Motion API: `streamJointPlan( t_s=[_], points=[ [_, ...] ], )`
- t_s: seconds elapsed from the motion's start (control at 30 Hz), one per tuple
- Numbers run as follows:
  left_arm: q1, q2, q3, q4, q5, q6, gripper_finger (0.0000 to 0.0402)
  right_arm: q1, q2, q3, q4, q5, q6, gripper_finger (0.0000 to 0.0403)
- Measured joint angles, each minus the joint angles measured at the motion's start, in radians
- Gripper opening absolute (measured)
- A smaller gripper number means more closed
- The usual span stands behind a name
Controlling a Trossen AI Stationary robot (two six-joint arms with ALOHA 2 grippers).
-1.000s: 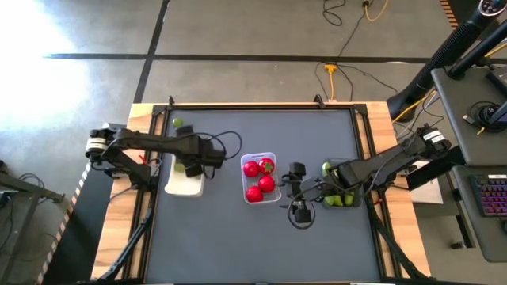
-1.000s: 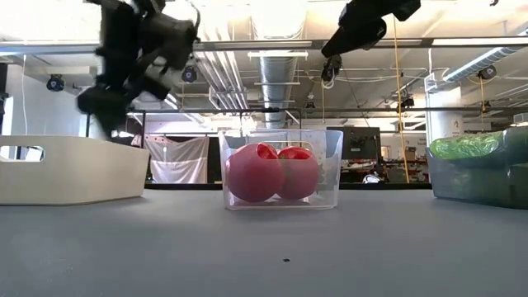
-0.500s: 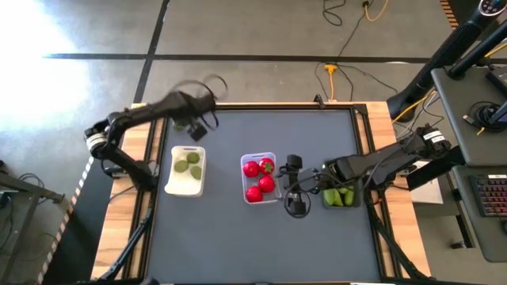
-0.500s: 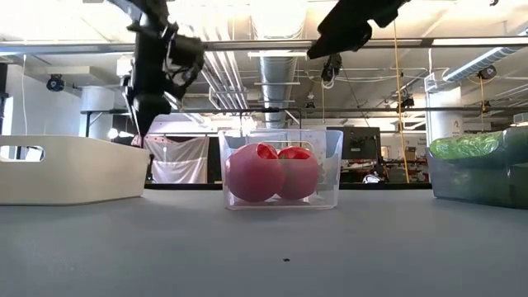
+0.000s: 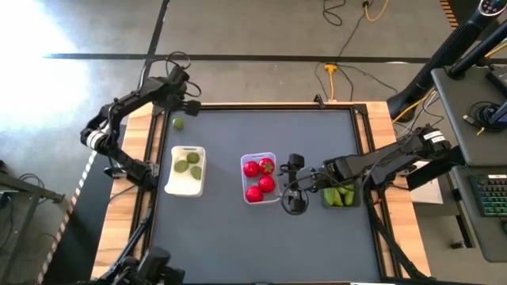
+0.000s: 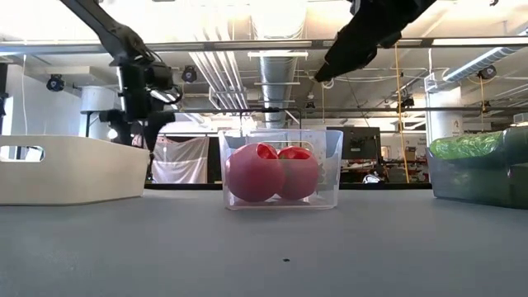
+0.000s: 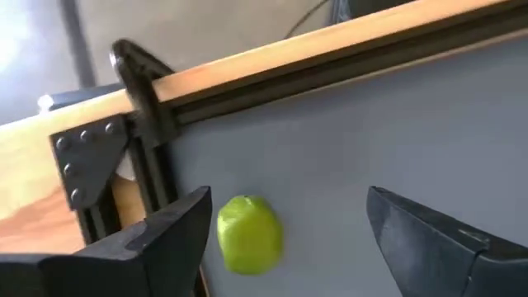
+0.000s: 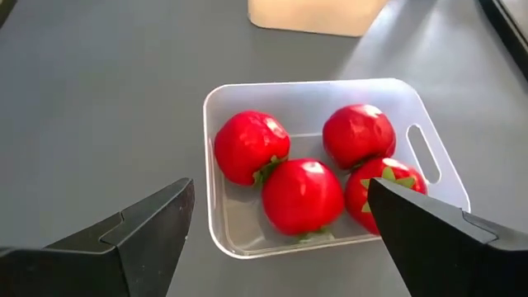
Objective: Sort produce into baskets
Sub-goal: Put the green lime into the white bin
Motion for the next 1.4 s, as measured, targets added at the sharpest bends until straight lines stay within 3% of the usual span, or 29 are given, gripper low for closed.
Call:
streamJointPlan(
  t_s=[0.1,0.47,0.8,1.03,1.2,1.4],
  points=[
    [-0.001,0.026,0.000,0.001,-0.062,-0.036,0.0304,0.000,0.000,-0.006,0.001,0.000,0.012,0.0354],
    [0.005,0.237,0.057,-0.044,-0.093,-0.048,0.0304,0.002,0.000,-0.016,0.001,0.000,0.043,0.0354],
    [0.001,0.431,0.219,-0.324,-0.094,-0.073,0.0304,0.001,0.000,-0.019,0.001,0.000,0.039,0.0354],
    [0.000,0.535,0.289,-0.421,-0.102,-0.072,0.0302,0.002,0.000,-0.044,0.000,0.000,0.058,0.0354],
    [-0.004,0.591,0.302,-0.509,-0.104,-0.069,0.0274,0.001,0.000,-0.054,-0.001,0.000,0.060,0.0354],
    [-0.009,0.608,0.303,-0.507,-0.178,-0.052,0.0207,0.001,0.000,-0.054,0.000,0.000,0.057,0.0354]
  ],
)
